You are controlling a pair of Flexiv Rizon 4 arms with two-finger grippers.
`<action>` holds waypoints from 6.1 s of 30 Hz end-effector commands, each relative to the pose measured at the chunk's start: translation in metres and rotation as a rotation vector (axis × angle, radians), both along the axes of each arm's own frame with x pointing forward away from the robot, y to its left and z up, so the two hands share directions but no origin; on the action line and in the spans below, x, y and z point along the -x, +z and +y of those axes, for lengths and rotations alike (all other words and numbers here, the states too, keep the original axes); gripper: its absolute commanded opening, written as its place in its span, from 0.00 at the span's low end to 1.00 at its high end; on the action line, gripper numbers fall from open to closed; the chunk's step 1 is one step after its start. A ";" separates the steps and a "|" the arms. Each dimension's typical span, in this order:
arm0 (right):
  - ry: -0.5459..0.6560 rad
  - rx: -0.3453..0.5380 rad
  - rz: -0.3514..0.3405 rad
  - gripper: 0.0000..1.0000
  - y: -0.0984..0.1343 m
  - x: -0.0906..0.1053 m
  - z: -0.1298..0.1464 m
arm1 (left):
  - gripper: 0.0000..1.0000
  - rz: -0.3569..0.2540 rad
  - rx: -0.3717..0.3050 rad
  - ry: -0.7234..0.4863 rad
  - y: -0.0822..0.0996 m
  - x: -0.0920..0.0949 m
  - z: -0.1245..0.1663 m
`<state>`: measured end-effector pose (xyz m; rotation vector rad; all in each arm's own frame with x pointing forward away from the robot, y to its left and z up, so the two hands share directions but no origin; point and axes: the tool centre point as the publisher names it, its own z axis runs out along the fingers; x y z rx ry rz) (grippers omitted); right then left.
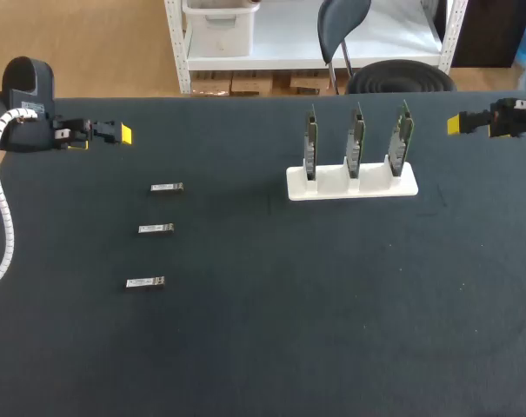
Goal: Pick up the optical module with the left hand, and insert it into the network port with the right hand.
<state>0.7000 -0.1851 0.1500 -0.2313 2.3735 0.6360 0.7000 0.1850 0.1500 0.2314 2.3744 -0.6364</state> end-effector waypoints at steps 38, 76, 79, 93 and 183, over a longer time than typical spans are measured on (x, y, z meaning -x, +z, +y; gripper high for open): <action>0.000 0.000 0.000 1.00 0.000 0.000 0.000 | 1.00 0.028 -0.608 -0.982 -0.094 -0.060 -0.009; 0.000 0.000 0.000 1.00 0.000 0.000 0.000 | 1.00 0.037 -0.819 -1.141 -0.159 -0.054 -0.025; 0.000 0.000 0.000 1.00 0.000 0.000 0.000 | 1.00 0.036 -0.829 -1.147 -0.160 -0.056 -0.026; 0.000 0.000 0.000 1.00 0.000 0.000 0.000 | 1.00 0.082 -0.869 -1.176 -0.168 -0.059 -0.023; 0.000 0.000 0.000 1.00 0.000 0.000 0.000 | 0.00 -0.641 0.422 -0.678 0.092 -0.084 -0.186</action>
